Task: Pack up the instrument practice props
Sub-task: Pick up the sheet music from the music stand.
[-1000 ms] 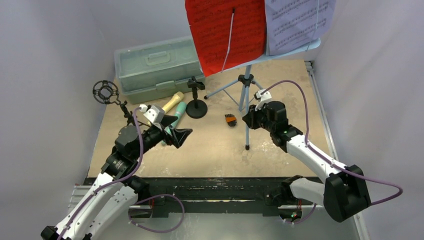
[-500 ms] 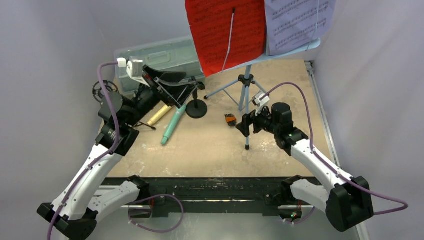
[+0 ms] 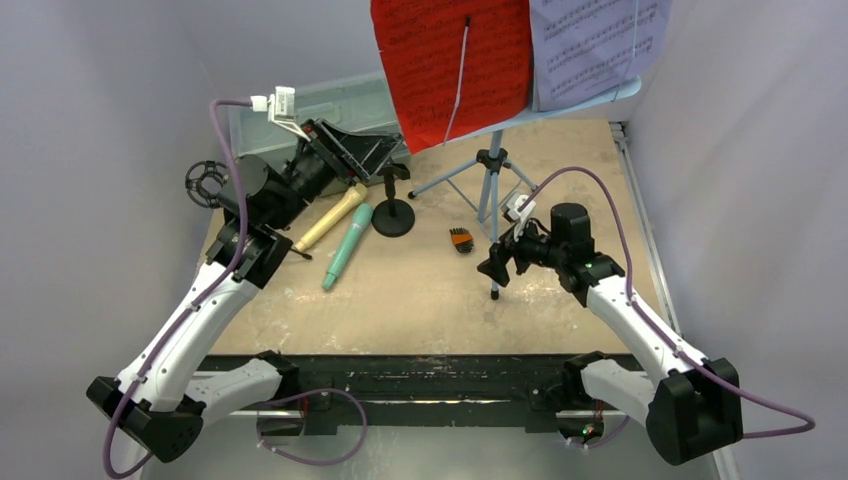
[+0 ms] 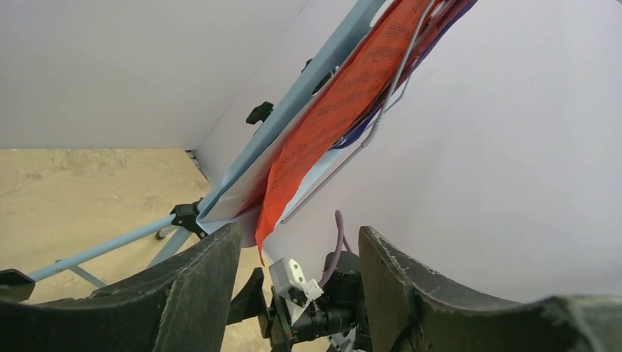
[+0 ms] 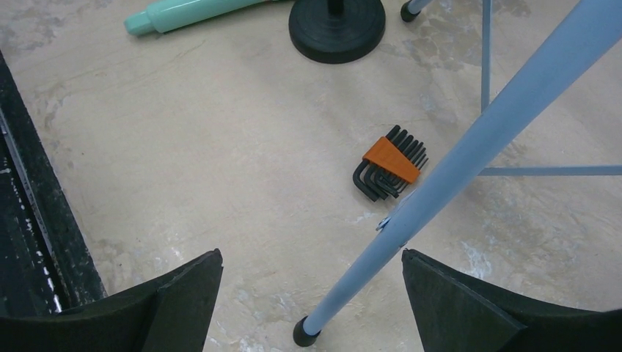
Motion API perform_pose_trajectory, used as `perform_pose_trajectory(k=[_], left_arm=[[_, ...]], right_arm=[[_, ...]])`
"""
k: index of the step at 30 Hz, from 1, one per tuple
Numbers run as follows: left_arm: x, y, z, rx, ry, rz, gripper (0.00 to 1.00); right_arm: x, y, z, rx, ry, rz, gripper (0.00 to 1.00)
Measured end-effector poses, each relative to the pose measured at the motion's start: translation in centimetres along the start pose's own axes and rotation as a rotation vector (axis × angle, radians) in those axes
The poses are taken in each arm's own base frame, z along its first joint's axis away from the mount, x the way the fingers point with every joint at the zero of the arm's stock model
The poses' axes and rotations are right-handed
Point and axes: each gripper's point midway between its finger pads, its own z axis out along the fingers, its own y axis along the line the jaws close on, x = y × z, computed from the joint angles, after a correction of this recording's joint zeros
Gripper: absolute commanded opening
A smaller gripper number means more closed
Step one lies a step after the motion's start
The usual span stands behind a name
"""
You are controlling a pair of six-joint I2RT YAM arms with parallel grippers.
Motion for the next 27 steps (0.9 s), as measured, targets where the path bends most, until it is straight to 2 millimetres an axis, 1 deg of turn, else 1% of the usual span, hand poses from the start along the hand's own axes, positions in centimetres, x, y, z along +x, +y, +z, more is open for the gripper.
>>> perform_pose_trajectory(k=[5,10,12,17,19,22,27], left_arm=[[0.6,1.0,1.4,-0.019,0.023,-0.014,0.52],[1.3,1.8,2.5,-0.028,0.049,-0.021,0.42],[1.5,1.9,2.8,-0.025,0.060,-0.025,0.37],[1.8,1.8,3.5,-0.003,0.072,-0.029,0.30],[2.0,1.7,3.6,0.010,0.077,-0.029,0.21],[2.1,1.6,3.8,0.029,0.084,-0.028,0.00],[2.2,1.4,3.9,0.049,0.089,0.015,0.00]], right_arm=[[0.0,0.0,-0.2,-0.012,0.002,-0.012,0.96],[0.0,0.3,-0.3,-0.030,0.003,-0.020,0.97],[0.1,0.3,-0.3,-0.032,0.007,-0.020,0.97],[0.3,0.4,-0.3,-0.034,0.015,-0.020,0.97],[0.3,0.4,-0.3,-0.034,0.016,-0.020,0.97],[0.4,0.4,-0.3,-0.035,0.019,-0.018,0.97],[0.6,0.4,-0.3,-0.037,0.026,-0.013,0.97]])
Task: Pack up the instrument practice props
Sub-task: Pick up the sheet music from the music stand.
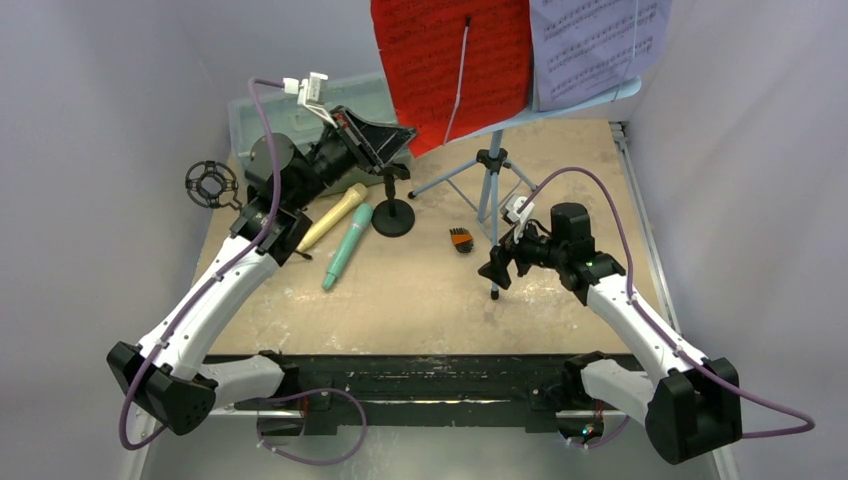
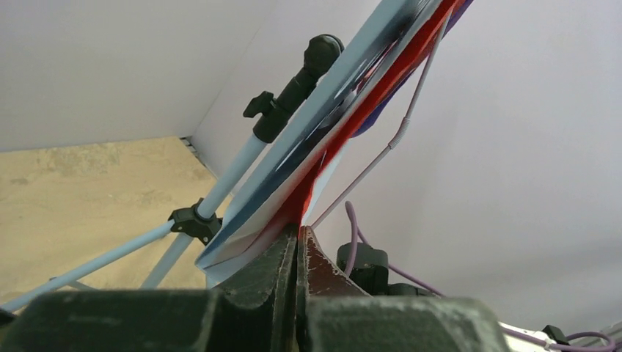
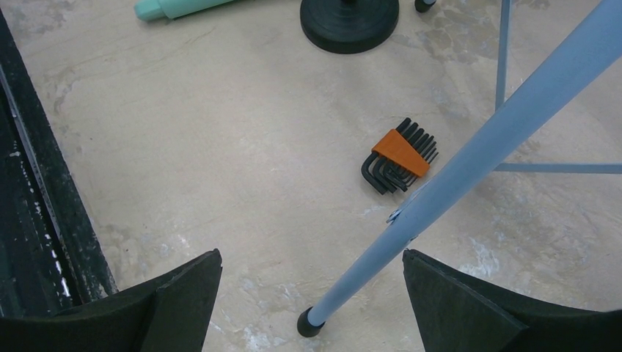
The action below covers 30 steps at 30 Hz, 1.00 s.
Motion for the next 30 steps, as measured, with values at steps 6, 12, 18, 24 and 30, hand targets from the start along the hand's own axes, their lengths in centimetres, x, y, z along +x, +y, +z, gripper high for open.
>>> perform_pose_trajectory(k=[6,12,18,24,30], left_arm=[[-1.4,-1.0,-2.9,-0.012,-0.057,0.150,0.00],[-4.2,-3.9,-8.5,-0.008,-0.205,0.331,0.00],[-5.1,-2.9,-12.2,-0.101,-0.293,0.427,0.00],[-5.6,-2.2,-14.6,-0.180,-0.325,0.491,0.00],[-5.9,-3.7,-16.5,-0.146,-0.345,0.528,0.00]], right_arm=[[0.1,-0.1,0.0,0.002,0.002,-0.002,0.97],[0.2,-0.1,-0.1,0.005,0.007,-0.005,0.97],[0.3,-0.4,-0.1,0.014,0.009,-0.008,0.98],[0.4,-0.7,-0.2,0.030,0.017,-0.024,0.98],[0.5,-0.7,-0.2,0.027,0.022,-0.043,0.99]])
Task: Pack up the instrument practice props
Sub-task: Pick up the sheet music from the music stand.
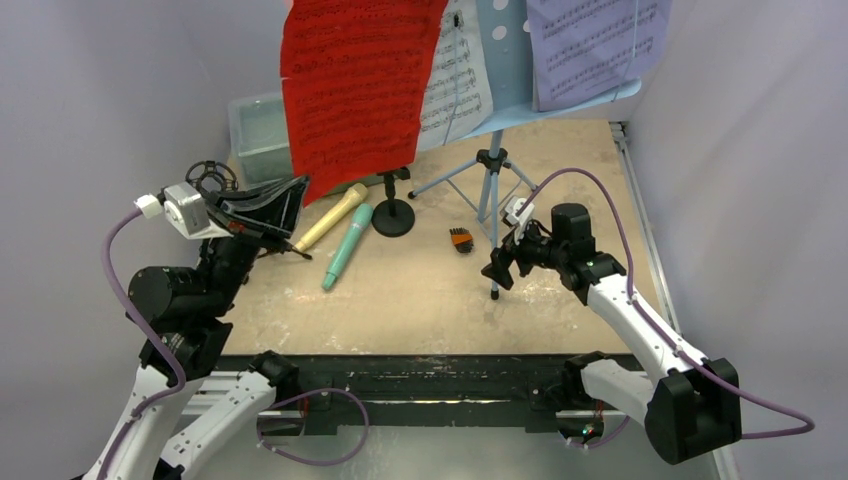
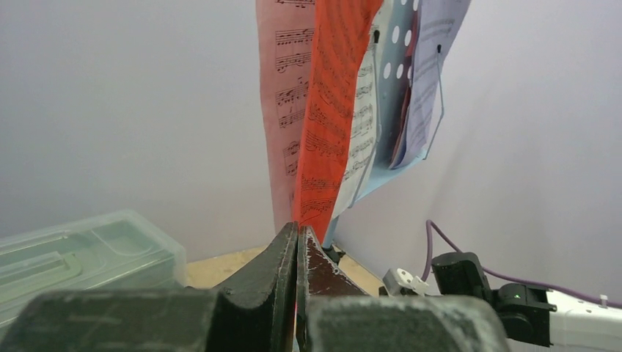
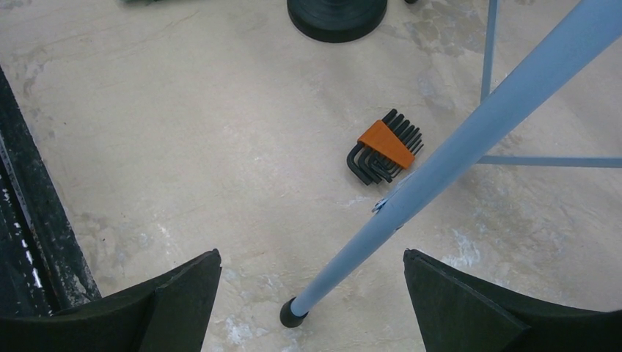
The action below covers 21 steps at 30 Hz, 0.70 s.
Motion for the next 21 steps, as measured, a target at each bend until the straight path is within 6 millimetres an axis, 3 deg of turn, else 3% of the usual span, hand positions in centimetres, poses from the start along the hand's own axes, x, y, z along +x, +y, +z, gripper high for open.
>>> perform_pose_trajectory(k=[7,14,21], left_arm=[[-0.3,-1.6,-1.4,0.079,0.014,0.000,0.00],[-0.4,-3.3,-4.1,0.158,0.064,-0.009,0.00],[1.5,-4.5,-6.5,0.227,0.172,-0.014,0.00]], right_arm=[[0.6,0.1,-0.1,-0.008,0.023,-0.012,0.99],[1.1,0.2,-0.4,-0.016,0.049,-0.049,0.99],[0.9,0.2,-1.2,-0.028,0.059,-0.110,0.99]])
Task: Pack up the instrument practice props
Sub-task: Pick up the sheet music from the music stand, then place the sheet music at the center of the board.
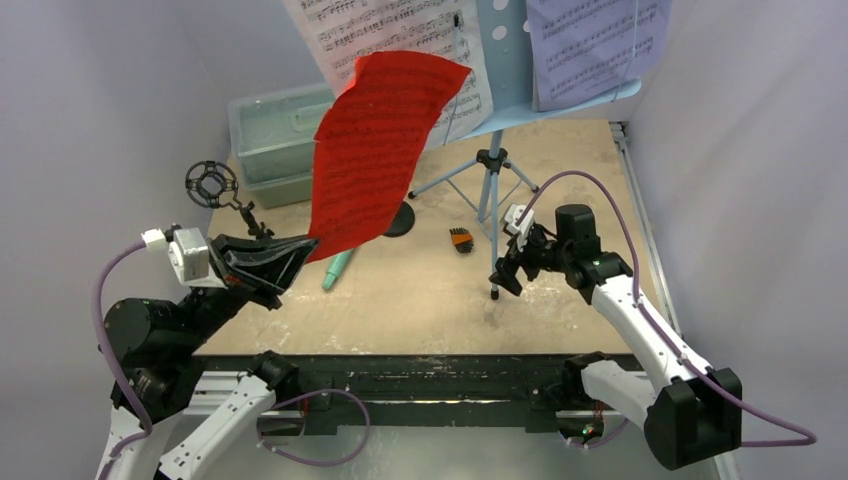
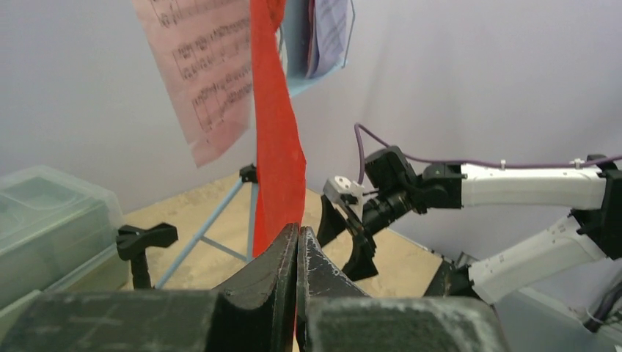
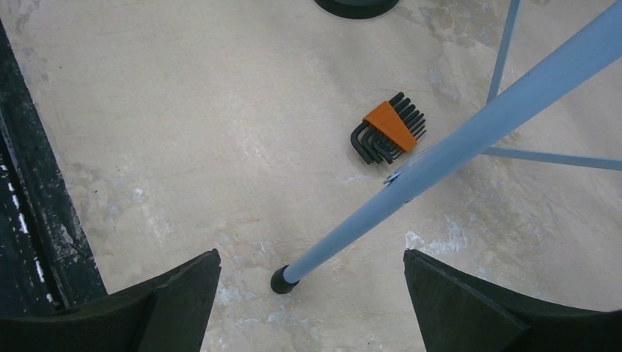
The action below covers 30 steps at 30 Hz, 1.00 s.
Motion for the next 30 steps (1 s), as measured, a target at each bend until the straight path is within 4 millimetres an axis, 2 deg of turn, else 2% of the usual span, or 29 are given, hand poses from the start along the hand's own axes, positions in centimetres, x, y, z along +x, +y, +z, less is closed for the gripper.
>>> perform_pose_trajectory(k=[7,12,23,30], left_arm=[[4.5,-1.1,0.1,0.095,0.166,-0.059,0.00],[10.0,-1.0,0.4,0.145,0.316,-0.151,0.00],[19.4,-0.3,0.3,0.197,0.560,-0.318,0.00],[23.1,0.1,0.7,0.224,0.691,-0.374,0.00]], right_arm=[[0.0,0.7,-0.9,-0.040,0.007,-0.046,0.99],[-0.5,1.5,-1.5,-0.085,-0.002,-0.100,0.99],[-1.4,3.8,-2.5,-0.201,-0.042,-0.178,0.99],[-1.8,4.6,-3.1,-0.242,-0.050,-0.215,0.99]])
